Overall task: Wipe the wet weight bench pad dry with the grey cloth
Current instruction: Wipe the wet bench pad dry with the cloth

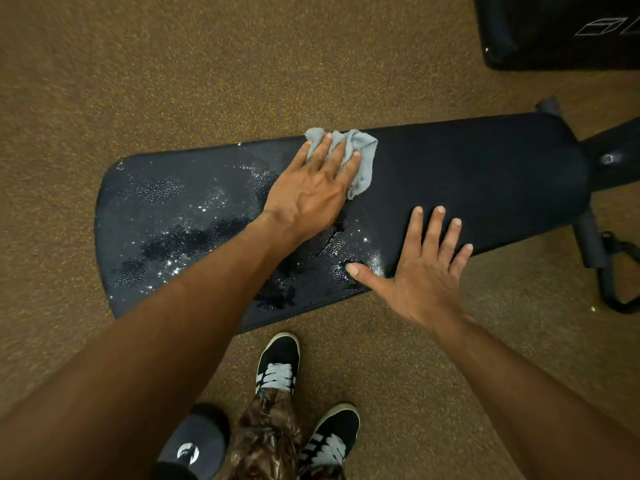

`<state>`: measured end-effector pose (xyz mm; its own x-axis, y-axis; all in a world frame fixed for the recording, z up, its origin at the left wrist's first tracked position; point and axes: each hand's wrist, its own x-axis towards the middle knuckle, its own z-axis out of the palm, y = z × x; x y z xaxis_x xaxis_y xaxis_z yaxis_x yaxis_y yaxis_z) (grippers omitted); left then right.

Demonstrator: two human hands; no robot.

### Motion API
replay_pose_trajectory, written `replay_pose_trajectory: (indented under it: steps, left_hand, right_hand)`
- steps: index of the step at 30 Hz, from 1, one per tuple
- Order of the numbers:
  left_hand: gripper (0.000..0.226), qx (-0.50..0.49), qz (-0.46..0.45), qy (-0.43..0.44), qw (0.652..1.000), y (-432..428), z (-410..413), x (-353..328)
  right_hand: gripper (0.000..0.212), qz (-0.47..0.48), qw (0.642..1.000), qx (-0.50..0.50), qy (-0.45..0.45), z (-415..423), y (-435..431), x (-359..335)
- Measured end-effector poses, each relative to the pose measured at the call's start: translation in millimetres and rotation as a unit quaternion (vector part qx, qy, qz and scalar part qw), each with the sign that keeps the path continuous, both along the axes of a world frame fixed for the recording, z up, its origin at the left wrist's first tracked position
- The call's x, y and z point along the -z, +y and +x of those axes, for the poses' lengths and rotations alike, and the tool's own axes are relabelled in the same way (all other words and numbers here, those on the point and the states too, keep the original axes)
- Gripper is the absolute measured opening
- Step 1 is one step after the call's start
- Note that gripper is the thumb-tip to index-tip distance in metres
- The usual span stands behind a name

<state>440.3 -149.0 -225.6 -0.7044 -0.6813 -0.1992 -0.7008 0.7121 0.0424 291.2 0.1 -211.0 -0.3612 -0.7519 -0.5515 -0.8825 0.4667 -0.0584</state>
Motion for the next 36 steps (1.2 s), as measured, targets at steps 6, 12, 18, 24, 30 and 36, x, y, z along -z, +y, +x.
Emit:
replay_pose_trajectory:
  steps: [6,12,18,24,30,36]
  left_hand:
    - [0.055,-0.116,0.031,0.030,0.992,-21.4,15.8,-6.0]
    - [0.052,-0.142,0.053,0.070,0.986,-8.0,39.8,-6.1]
    - [0.051,-0.137,0.044,0.125,0.982,44.6,49.7,-5.4]
    - [0.052,-0.017,0.035,0.129,0.991,53.8,28.3,2.7]
    - [0.053,-0.041,0.031,0.078,0.996,-0.9,4.2,3.9]
    - [0.049,-0.156,0.049,0.120,0.979,46.2,47.8,-5.9]
  right_hand:
    - [0.136,-0.005,1.000,-0.005,0.003,-0.5,1.4,0.1]
    - [0.136,-0.007,1.000,-0.003,0.002,0.3,1.0,-0.6]
    - [0.137,-0.018,1.000,-0.002,0.004,-0.4,2.1,1.6]
    - [0.138,-0.030,1.000,-0.004,0.010,-1.8,2.6,5.7]
    - [0.128,-0.063,0.997,-0.024,0.048,0.0,6.0,1.5]
    - [0.124,-0.065,0.988,-0.140,0.009,16.8,1.5,-8.9]
